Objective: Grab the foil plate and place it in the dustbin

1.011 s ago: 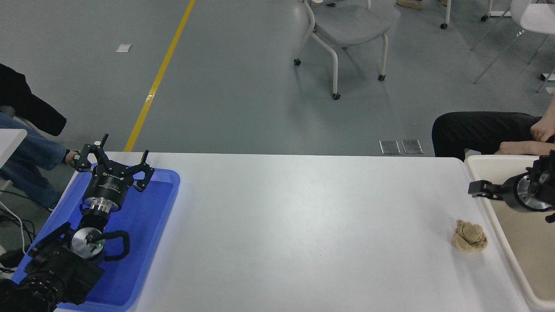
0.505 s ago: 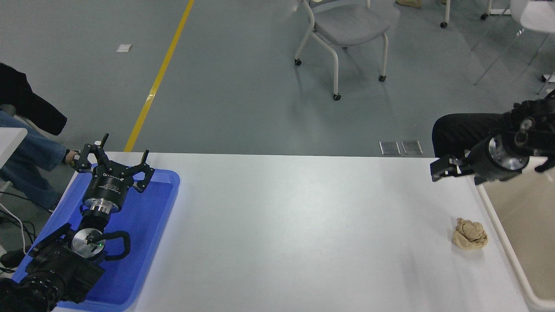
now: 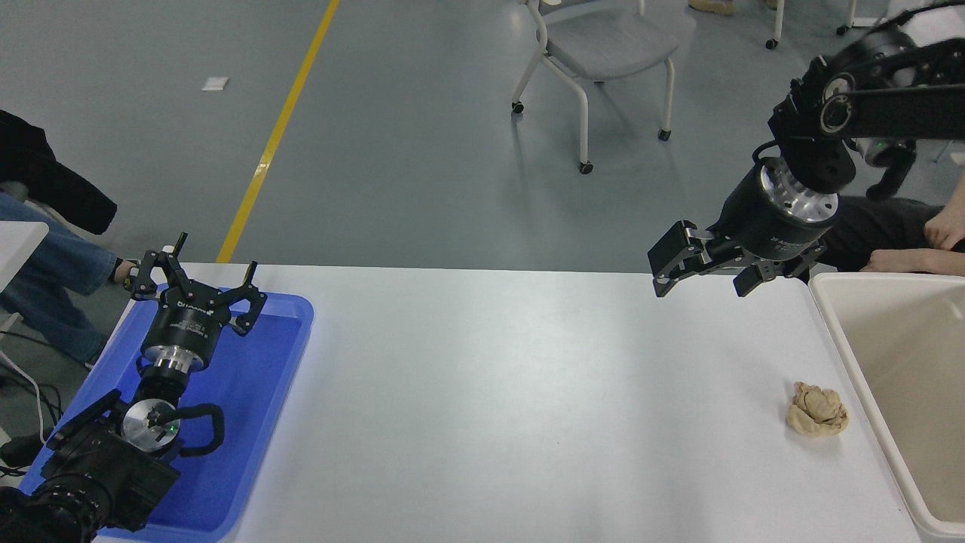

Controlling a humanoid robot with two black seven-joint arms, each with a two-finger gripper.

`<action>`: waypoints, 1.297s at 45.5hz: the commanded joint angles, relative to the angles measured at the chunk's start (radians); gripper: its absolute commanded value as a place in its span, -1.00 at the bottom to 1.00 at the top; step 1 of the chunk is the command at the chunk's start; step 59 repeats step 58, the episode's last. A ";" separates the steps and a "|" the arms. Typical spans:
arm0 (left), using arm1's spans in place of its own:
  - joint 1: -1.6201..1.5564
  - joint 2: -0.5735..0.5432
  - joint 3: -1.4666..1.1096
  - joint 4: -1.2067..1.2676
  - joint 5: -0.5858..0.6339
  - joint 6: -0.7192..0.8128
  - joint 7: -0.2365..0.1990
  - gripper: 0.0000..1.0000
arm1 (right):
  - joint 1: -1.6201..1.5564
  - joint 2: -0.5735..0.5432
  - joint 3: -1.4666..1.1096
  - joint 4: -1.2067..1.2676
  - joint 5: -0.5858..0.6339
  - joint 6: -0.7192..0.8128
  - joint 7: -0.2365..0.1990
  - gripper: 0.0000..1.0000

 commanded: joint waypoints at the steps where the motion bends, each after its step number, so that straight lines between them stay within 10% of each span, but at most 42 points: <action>1: 0.000 0.000 -0.001 -0.002 0.000 0.000 -0.001 1.00 | 0.081 0.046 -0.057 0.012 0.045 0.007 -0.001 1.00; 59: 0.000 0.000 -0.001 -0.002 0.000 0.000 -0.001 1.00 | 0.123 0.014 -0.251 0.033 -0.017 0.001 -0.001 1.00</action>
